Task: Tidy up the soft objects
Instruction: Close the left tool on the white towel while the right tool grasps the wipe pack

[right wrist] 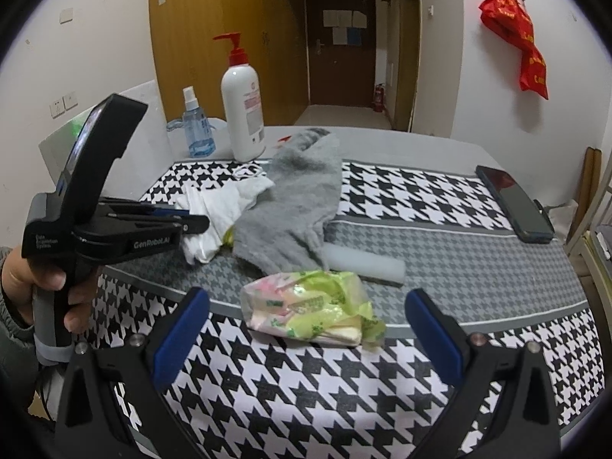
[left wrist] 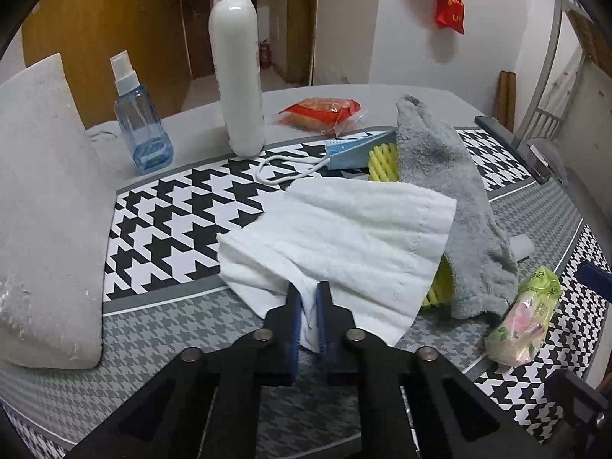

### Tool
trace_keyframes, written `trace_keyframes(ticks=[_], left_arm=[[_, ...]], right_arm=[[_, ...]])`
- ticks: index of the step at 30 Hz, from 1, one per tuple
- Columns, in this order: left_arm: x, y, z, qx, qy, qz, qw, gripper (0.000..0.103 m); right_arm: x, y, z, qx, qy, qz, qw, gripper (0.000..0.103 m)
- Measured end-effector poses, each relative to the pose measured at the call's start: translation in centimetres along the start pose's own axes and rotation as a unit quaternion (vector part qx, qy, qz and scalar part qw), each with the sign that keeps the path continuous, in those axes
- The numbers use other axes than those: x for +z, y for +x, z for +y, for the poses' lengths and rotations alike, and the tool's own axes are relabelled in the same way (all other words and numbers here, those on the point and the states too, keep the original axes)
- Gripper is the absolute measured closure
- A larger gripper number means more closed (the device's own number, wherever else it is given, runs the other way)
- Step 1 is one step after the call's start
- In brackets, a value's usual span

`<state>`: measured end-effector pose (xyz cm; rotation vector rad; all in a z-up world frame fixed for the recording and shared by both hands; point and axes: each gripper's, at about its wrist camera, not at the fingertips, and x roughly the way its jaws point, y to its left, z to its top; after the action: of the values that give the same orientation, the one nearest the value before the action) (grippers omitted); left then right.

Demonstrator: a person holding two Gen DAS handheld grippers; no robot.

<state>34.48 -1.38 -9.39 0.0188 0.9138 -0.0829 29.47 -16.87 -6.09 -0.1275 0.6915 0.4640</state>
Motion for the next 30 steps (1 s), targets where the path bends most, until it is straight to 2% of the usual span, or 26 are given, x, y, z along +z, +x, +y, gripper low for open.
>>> trace_keyframes(ticks=[12,19,23,30], left_arm=[[-0.7,-2.6,0.7,-0.021,0.005,-0.039,0.999,0.096],[-0.8,-3.3,0.6,-0.027,0.01,-0.044,0.9986,0.096],[-1.1,-3.7,0.9,-0.03,0.01,-0.048,0.9983,0.096],[-1.3,-5.0,1.7,-0.035,0.005,-0.065,0.9973,0.096]], right_arm=[[0.0,2.7,0.3,-0.021,-0.005,0.048,0.999,0.012],[0.0,3.7,0.9,-0.038,-0.018,0.073,0.996,0.017],[0.0,3.9,0.9,-0.041,-0.016,0.074,0.996,0.026],[0.0,3.1,1.1,-0.043,-0.014,0.064,0.997,0.03]])
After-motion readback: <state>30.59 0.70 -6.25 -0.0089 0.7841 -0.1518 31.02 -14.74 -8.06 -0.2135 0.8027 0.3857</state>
